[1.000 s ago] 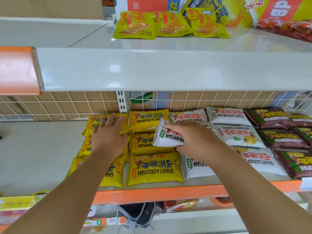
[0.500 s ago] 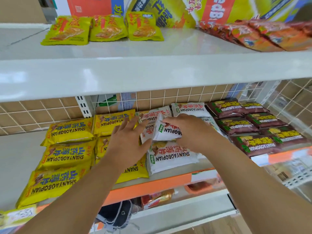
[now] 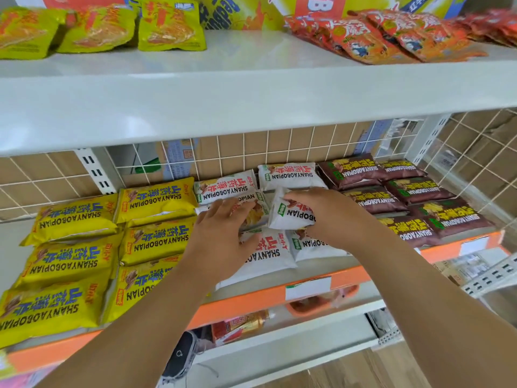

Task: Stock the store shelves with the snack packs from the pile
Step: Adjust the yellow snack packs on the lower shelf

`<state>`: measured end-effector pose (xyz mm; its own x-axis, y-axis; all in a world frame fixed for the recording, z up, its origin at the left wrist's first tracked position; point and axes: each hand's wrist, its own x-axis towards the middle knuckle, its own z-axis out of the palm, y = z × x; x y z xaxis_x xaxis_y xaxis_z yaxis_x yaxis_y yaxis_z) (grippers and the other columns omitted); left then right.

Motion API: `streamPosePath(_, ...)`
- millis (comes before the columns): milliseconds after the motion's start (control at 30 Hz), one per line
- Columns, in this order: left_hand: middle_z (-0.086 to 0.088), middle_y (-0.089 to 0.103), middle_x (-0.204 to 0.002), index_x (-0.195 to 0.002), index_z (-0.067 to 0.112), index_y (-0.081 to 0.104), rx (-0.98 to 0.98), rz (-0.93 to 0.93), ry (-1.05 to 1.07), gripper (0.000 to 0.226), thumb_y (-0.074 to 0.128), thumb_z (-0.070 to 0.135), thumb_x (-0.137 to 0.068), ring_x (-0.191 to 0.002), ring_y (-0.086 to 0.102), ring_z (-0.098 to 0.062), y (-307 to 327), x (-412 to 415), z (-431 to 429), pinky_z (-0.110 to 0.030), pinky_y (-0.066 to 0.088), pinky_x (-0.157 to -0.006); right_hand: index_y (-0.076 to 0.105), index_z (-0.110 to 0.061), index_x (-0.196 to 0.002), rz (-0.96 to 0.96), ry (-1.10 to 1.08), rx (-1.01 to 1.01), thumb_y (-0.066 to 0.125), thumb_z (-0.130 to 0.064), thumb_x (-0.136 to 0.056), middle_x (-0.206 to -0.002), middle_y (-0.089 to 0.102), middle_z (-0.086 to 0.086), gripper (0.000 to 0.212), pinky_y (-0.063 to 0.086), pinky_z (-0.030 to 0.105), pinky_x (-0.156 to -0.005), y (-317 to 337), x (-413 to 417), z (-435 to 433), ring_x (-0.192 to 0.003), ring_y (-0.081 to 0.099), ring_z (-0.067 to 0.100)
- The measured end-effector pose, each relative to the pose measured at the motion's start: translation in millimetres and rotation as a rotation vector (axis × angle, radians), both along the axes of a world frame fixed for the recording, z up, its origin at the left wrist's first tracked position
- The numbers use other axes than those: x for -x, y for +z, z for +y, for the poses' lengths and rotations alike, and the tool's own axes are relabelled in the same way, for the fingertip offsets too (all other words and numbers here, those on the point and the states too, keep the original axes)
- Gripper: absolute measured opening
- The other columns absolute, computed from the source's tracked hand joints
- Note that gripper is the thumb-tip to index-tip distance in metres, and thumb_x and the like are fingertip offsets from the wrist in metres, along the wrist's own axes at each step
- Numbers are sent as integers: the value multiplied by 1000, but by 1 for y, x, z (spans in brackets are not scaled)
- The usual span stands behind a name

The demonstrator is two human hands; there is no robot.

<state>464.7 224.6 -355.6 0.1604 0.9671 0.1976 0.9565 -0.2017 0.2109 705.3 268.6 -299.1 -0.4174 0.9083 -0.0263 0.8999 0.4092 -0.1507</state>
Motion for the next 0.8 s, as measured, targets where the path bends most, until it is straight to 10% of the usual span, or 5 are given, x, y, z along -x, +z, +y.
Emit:
streamPosePath(533,1,45,-152,-153,37,37,-20,-131,208,81,28,74,-81,-143,37,-24,4,71,-5,-51,41,-110,38,-51,-147,-17,185,-24,56,6,-81,-140,57,2,90,38,28,-60,7,114,64,-93,57,16)
streamPosePath(800,3,45,-153,-152,42,33,-28,-178,246,75,36,71,-84,-143,37,-21,-4,87,-5,-50,41,-111,44,-53,-143,8,161,-121,46,7,-86,-138,54,-3,83,41,41,-92,-21,170,106,-120,54,27)
